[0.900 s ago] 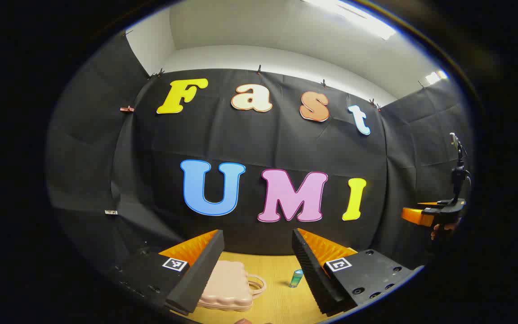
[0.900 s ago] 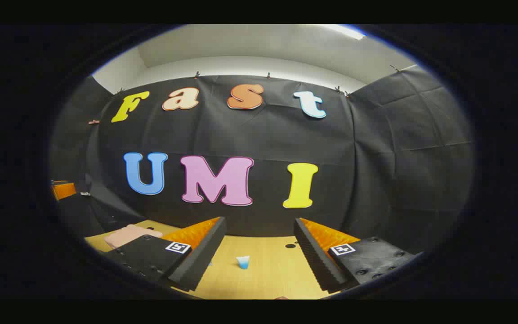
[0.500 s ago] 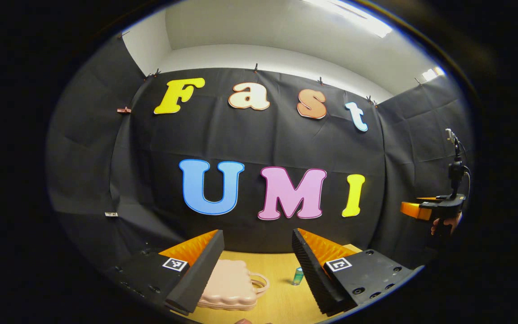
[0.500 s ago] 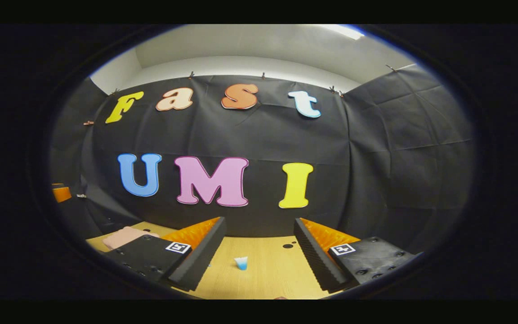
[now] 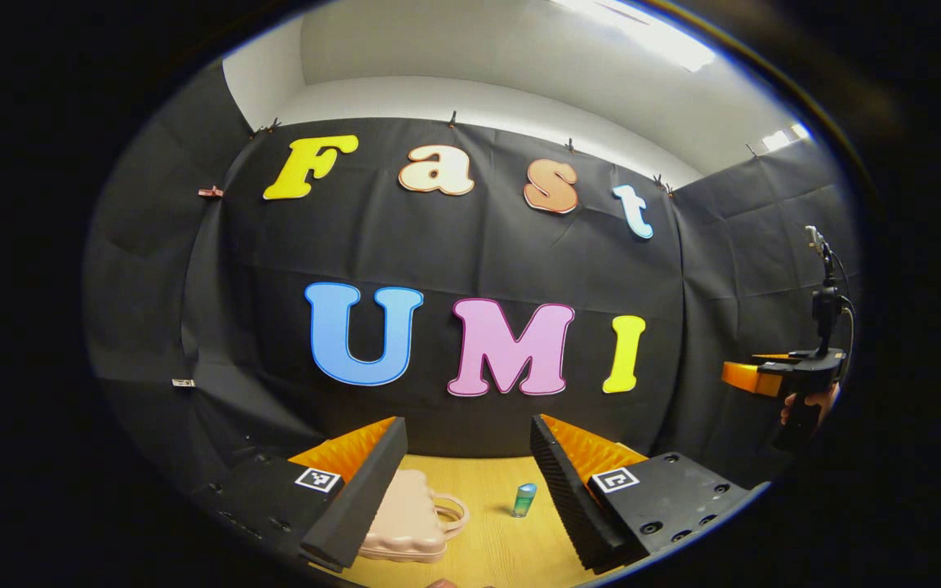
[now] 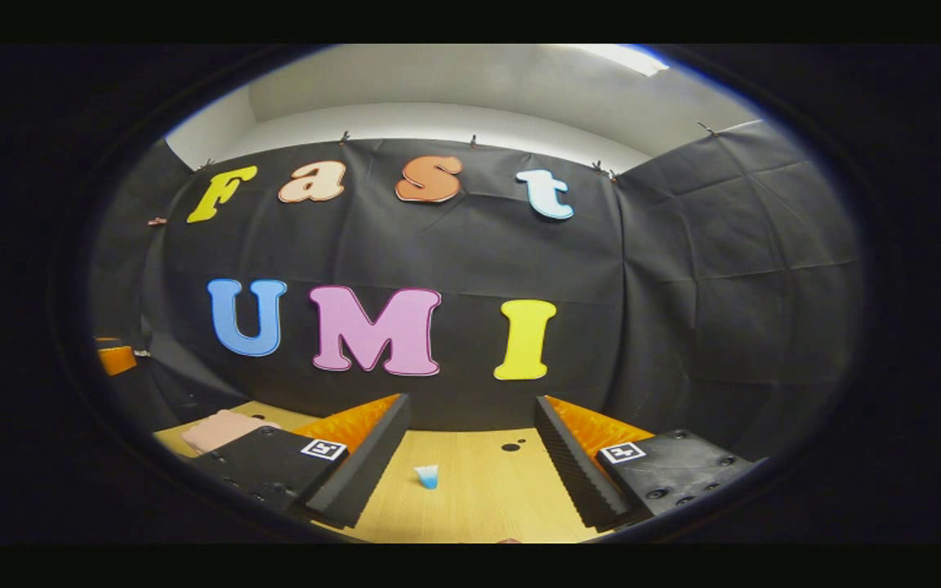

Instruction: First open the suitcase, pack the skin care products into it, and then close the suitcase.

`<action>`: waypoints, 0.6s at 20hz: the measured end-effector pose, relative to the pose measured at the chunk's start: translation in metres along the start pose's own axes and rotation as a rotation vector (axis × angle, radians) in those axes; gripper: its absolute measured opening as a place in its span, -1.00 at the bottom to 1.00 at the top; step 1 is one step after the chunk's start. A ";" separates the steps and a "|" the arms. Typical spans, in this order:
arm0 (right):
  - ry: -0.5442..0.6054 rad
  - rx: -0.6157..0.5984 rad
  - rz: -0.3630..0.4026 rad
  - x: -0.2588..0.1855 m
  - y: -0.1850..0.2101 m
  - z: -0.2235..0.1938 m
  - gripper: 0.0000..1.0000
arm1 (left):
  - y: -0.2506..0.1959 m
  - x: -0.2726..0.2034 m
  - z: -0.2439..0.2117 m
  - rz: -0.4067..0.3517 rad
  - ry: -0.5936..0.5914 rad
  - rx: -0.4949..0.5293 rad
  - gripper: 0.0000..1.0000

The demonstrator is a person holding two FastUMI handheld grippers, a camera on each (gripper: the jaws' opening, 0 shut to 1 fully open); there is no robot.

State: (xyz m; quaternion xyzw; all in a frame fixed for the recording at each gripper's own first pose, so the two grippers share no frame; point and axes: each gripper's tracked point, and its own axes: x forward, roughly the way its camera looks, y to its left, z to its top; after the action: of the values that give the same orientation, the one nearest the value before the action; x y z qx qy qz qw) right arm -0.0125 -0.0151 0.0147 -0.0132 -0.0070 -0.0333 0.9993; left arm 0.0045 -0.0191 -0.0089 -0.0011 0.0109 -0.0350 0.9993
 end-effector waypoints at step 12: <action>0.014 -0.032 -0.029 0.000 0.010 0.000 0.93 | 0.000 0.019 -0.054 -0.034 0.095 0.029 0.92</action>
State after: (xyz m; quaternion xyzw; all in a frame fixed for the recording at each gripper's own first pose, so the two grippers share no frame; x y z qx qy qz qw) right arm -0.0122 -0.0051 0.0140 -0.0289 0.0006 -0.0479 0.9984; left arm 0.0220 -0.0205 -0.0638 0.0150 0.0578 -0.0521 0.9969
